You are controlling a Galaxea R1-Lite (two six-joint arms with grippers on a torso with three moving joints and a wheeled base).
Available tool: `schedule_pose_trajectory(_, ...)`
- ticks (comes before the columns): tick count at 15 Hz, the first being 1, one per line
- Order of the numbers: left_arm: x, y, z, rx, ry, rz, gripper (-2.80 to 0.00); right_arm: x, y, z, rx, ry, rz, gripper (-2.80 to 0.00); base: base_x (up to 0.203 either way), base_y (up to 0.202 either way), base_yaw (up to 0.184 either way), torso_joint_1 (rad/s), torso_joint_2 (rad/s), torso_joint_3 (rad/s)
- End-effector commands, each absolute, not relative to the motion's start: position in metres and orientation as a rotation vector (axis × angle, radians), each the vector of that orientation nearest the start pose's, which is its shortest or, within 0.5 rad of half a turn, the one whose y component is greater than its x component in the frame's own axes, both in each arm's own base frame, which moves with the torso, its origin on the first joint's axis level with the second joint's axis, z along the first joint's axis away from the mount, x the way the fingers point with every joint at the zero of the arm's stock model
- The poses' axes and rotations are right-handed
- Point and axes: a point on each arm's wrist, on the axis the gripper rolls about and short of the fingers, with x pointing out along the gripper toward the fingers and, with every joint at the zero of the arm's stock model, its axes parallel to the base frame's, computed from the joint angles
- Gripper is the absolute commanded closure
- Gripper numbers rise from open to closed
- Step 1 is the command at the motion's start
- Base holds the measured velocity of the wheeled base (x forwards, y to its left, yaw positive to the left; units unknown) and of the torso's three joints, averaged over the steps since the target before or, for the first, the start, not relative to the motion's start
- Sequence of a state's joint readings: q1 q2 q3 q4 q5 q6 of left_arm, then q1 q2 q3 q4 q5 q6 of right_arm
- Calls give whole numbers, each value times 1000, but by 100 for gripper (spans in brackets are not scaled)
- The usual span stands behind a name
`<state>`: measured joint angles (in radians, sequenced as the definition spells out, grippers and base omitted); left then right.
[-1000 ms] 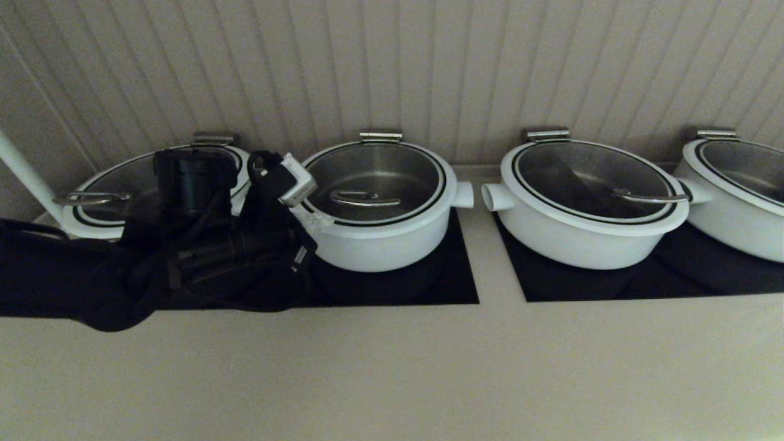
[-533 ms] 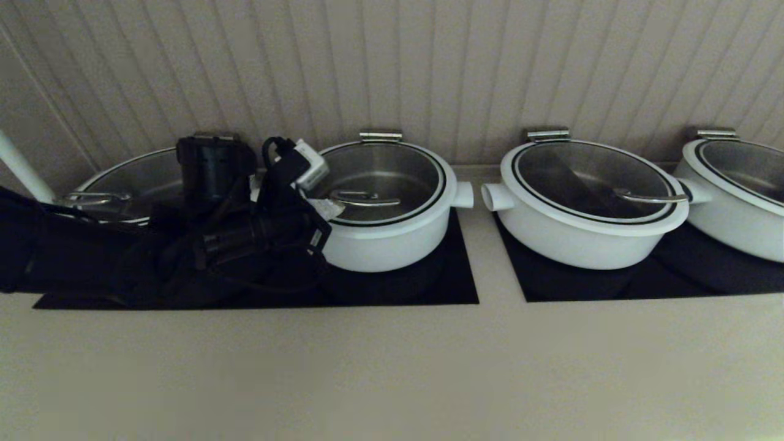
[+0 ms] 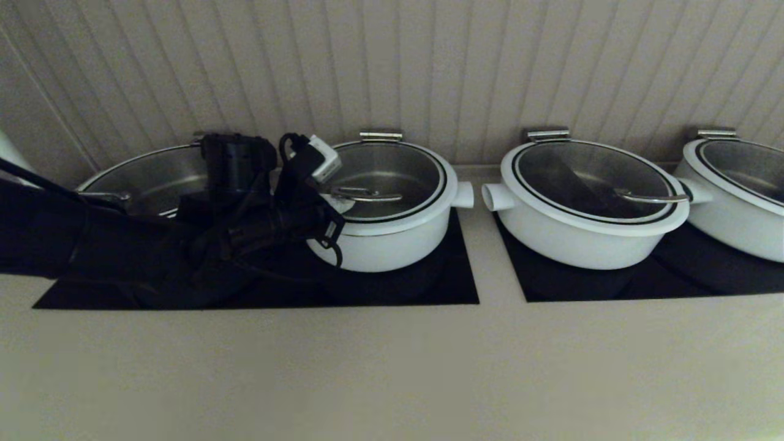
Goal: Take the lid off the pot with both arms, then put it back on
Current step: Open the food pot lid a small opening with the left arm
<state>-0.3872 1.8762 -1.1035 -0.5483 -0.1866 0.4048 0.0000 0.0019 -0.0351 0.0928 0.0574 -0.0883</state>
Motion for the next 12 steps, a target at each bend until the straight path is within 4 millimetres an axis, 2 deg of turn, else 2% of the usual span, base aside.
schedule_pose_trajectory(1,342,-144,201,414,85,-605,0,-26,1,76,-87,59,61,0,0,0,0,0,0,0)
schedule_pose_trajectory(5,346,-145,216,407,40,-590,0,-26,1,76,-89,59,61,0,0,0,0,0,0,0)
schedule_pose_trajectory(12,349,-146,230,399,-1,-581,0,-26,1,76,-89,60,61,0,0,0,0,0,0,0)
